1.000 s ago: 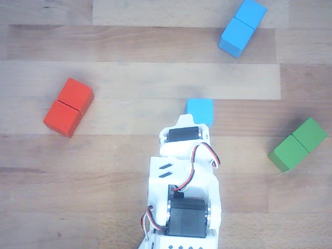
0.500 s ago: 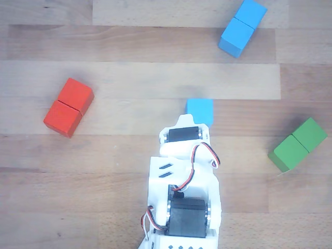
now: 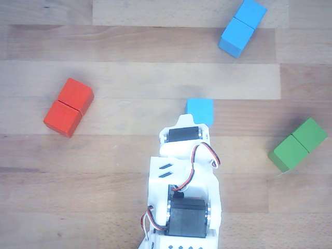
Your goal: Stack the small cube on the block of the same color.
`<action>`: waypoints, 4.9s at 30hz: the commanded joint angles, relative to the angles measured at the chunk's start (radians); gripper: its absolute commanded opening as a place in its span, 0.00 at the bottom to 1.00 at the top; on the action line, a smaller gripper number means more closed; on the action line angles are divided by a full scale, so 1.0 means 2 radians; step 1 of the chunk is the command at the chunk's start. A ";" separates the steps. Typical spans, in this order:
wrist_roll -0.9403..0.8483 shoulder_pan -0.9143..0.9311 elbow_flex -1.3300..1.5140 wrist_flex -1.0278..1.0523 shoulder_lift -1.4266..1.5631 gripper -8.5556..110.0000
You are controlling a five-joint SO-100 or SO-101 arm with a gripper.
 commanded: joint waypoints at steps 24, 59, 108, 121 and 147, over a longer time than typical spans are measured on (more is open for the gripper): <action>0.000 -0.004 -0.054 0.002 0.011 0.11; 0.008 0.002 -0.477 -0.004 -0.655 0.11; 0.049 0.032 -0.407 0.027 -0.717 0.33; 0.048 0.033 -0.410 -0.012 -0.782 0.33; 0.049 0.034 -0.405 -0.086 -0.815 0.14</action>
